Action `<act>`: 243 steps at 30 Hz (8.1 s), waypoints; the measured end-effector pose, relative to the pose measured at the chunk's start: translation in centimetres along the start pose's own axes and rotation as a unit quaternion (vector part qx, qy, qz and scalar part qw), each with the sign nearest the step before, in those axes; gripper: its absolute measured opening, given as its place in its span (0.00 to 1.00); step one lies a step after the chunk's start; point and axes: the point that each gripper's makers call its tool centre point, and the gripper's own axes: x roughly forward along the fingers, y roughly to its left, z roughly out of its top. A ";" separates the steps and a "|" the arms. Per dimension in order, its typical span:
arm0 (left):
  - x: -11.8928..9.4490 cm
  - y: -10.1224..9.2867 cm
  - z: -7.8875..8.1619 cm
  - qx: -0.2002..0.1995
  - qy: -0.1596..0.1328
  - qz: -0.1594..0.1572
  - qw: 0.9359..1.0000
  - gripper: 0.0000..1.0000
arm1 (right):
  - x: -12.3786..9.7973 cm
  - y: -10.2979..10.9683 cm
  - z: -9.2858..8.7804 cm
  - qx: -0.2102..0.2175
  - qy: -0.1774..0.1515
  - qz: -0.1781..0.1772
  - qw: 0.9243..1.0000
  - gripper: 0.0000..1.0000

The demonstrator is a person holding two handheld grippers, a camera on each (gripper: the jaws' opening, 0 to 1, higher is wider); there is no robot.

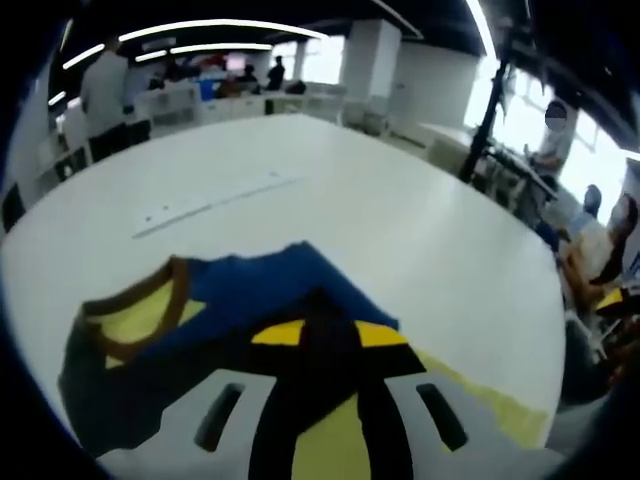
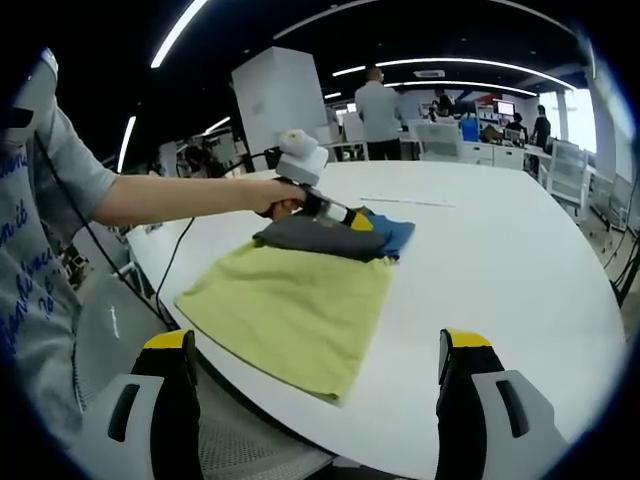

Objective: Fold the garment on the visible template until the final outline fits inside the template.

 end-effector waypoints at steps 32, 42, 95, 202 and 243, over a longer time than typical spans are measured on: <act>-1.9 -1.5 0.0 0.055 0.007 -0.043 0.998 0.49 | 0.4 1.1 0.3 -0.008 0.006 0.013 1.000 1.00; -3.2 -2.0 -0.7 0.063 0.015 -0.049 0.997 0.63 | 0.5 1.2 0.3 -0.012 0.008 0.013 1.000 1.00; -11.7 -1.8 -0.5 0.108 -0.014 -0.050 0.993 0.99 | 0.5 2.7 1.7 -0.047 0.015 0.029 0.998 1.00; -30.7 -1.3 -11.0 0.017 -0.053 0.048 0.997 1.00 | 0.8 6.0 2.9 -0.118 0.045 0.027 0.992 1.00; -30.9 -0.3 -16.8 -0.027 0.004 0.054 0.998 0.94 | 2.0 5.8 0.5 -0.088 0.072 0.026 0.993 1.00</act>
